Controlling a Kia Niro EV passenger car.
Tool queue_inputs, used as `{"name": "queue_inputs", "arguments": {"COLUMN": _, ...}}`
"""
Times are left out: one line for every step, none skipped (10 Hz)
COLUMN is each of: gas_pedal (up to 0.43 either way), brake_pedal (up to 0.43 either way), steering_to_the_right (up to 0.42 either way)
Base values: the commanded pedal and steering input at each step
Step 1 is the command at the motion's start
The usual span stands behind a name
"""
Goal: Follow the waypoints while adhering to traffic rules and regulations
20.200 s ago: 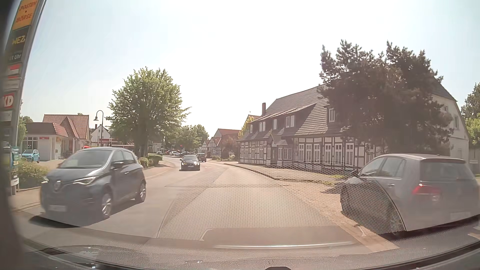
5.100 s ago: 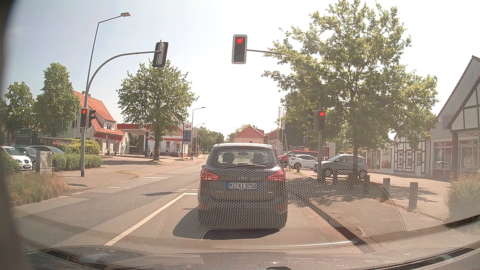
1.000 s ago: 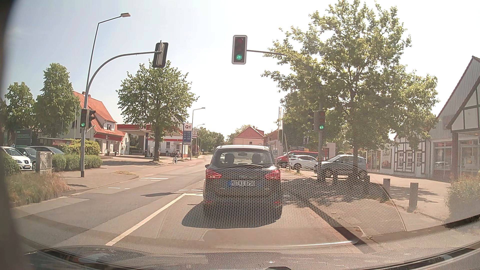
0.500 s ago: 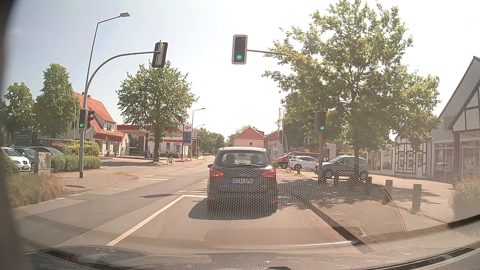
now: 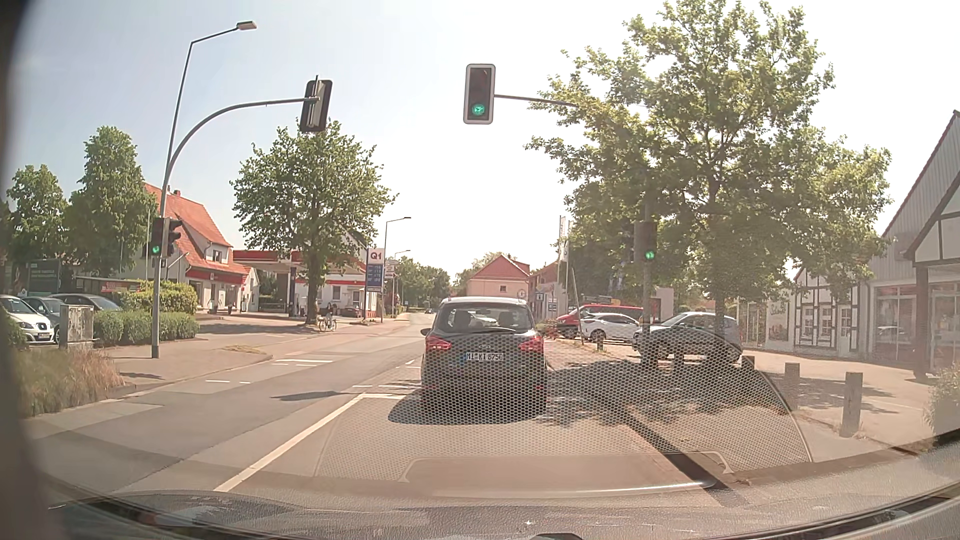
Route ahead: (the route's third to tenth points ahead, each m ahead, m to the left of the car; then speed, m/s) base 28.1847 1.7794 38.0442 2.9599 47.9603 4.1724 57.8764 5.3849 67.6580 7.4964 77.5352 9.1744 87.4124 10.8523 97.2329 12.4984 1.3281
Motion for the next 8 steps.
{"name": "queue_inputs", "arguments": {"gas_pedal": 0.311, "brake_pedal": 0.0, "steering_to_the_right": -0.013}}
{"name": "queue_inputs", "arguments": {"gas_pedal": 0.319, "brake_pedal": 0.0, "steering_to_the_right": -0.013}}
{"name": "queue_inputs", "arguments": {"gas_pedal": 0.331, "brake_pedal": 0.0, "steering_to_the_right": -0.013}}
{"name": "queue_inputs", "arguments": {"gas_pedal": 0.339, "brake_pedal": 0.0, "steering_to_the_right": -0.013}}
{"name": "queue_inputs", "arguments": {"gas_pedal": 0.339, "brake_pedal": 0.0, "steering_to_the_right": -0.013}}
{"name": "queue_inputs", "arguments": {"gas_pedal": 0.35, "brake_pedal": 0.0, "steering_to_the_right": -0.013}}
{"name": "queue_inputs", "arguments": {"gas_pedal": 0.35, "brake_pedal": 0.0, "steering_to_the_right": -0.013}}
{"name": "queue_inputs", "arguments": {"gas_pedal": 0.358, "brake_pedal": 0.0, "steering_to_the_right": -0.013}}
